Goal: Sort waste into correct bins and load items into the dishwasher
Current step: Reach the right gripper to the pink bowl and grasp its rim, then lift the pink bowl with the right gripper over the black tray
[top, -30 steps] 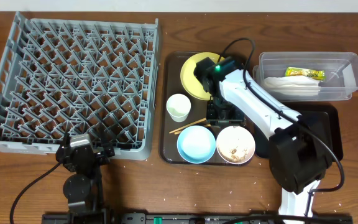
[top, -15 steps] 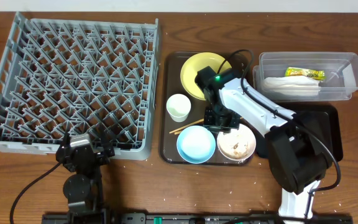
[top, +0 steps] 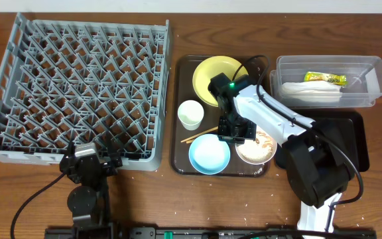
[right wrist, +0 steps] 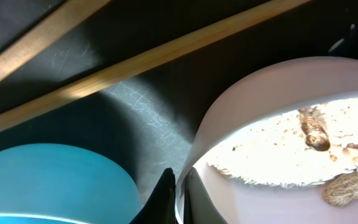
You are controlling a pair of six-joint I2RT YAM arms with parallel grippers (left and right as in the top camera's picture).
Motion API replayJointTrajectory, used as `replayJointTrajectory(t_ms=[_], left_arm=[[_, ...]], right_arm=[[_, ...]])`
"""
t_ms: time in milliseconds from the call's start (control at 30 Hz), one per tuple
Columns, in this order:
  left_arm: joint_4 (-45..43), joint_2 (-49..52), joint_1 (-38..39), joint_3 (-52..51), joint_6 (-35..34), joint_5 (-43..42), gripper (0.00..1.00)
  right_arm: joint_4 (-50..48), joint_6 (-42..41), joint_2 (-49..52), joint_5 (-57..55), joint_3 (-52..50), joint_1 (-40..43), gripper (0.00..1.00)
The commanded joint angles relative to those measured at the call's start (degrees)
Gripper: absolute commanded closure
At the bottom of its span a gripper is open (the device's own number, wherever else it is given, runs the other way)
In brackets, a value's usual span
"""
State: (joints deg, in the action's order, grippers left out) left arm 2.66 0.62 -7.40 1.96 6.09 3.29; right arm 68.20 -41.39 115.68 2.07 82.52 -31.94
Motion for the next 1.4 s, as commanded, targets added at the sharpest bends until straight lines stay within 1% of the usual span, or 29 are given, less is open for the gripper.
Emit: replayJointTrajectory(t_ms=[0,133,367,533,667,900,1000,1167,1233,1367], left_arm=[[1.11,-0.35,-0.28,-1.73,0.52,0.13,0.11],[1.11,-0.35,-0.28,-1.73,0.52,0.13,0.11],[1.11,-0.35,-0.28,-1.73,0.52,0.13,0.11],[1.11,-0.35,-0.31,-1.73,0.52,0.13,0.11],[1.11,-0.35,-0.28,-1.73,0.52,0.13,0.11],[1.11,-0.35,-0.28,-1.73,0.52,0.13,0.11],[1.11,-0.35,-0.28,-1.73,0.52,0.13,0.11],[1.11,-0.35,-0.28,-1.73,0.52,0.13,0.11],[1.11,-0.35,-0.28,-1.73,0.52,0.13,0.11],[1.11,-0.35,-0.28,-1.73,0.52,0.13,0.11]], right_arm=[[-0.52,4.96,-0.17,0.50,-1.18,0.04,0.99],[-0.50,8.52,-0.20,1.44,-0.44,0.07,0.99],[1.57,13.00,-2.51,0.98,4.02,0.15,0.99],[1.90,16.46,-7.15,1.46,5.57,1.44,0.99],[1.88,20.63,-11.58,4.74,5.57,4.09,0.99],[2.36,28.06,-18.73,12.72,5.55,12.37,0.99],[4.22,31.47,-21.18,15.82,5.55,17.97,0.99],[6.99,37.31,-22.34,20.94,5.44,24.79,0.99],[7.78,41.35,-22.34,25.31,4.63,29.27,0.99],[7.82,45.81,-22.34,32.33,2.38,35.15,0.99]])
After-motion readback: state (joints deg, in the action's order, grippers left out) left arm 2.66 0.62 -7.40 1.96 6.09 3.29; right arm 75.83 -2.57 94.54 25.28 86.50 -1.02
